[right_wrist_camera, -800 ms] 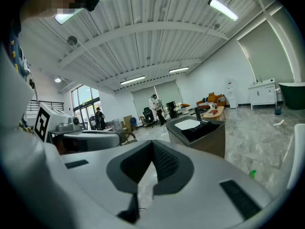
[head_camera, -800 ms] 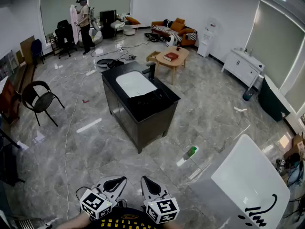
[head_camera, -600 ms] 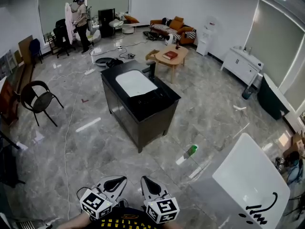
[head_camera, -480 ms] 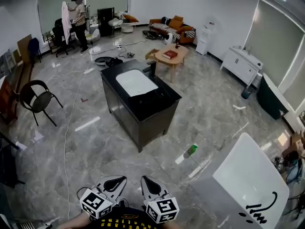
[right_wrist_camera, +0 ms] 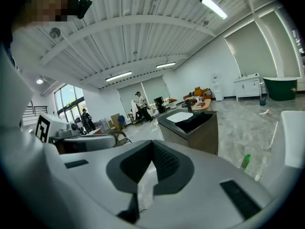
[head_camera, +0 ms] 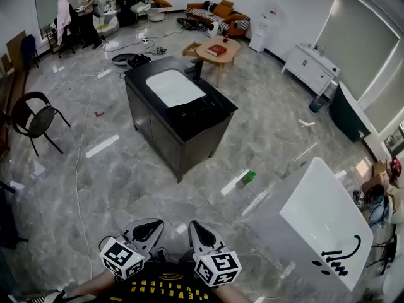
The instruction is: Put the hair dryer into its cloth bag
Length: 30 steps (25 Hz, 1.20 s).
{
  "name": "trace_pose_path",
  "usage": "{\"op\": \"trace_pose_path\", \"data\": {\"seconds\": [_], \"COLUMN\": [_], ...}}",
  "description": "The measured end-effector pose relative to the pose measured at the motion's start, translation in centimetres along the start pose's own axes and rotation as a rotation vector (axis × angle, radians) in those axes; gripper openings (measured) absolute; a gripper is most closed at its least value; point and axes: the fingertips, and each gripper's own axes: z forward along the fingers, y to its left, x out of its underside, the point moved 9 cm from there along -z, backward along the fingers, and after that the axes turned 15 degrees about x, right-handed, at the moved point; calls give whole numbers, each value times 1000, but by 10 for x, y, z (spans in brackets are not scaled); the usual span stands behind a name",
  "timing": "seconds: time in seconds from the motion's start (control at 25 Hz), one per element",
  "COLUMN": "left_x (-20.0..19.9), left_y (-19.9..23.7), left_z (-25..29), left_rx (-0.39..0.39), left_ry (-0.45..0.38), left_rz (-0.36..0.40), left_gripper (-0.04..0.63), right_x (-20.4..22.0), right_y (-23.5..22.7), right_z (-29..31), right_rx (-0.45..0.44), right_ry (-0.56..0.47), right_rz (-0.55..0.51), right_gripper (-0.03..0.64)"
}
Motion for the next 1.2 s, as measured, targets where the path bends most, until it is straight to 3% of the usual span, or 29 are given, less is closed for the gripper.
{"op": "trace_pose_path", "data": {"seconds": [0.2, 0.44, 0.88, 1.2], "left_x": [1, 0, -57, -83], "left_y": [20, 60, 140, 178], "left_z": [9, 21, 88, 153], "left_rx": [27, -7, -129, -128], "left_ry": [-11, 10, 72, 104], "left_rz": [-40, -63, -3, 8], "left_gripper": [3, 3, 3, 3], "right_x": [-3, -8, -67, -98], "right_y": [-2, -4, -47, -100], "right_z": [14, 67, 185, 239], "right_rx": [43, -5, -136, -136], "right_ry": [37, 82, 89, 103], "right_rz": [-17, -12, 49, 99], "right_gripper": [8, 8, 8, 8]}}
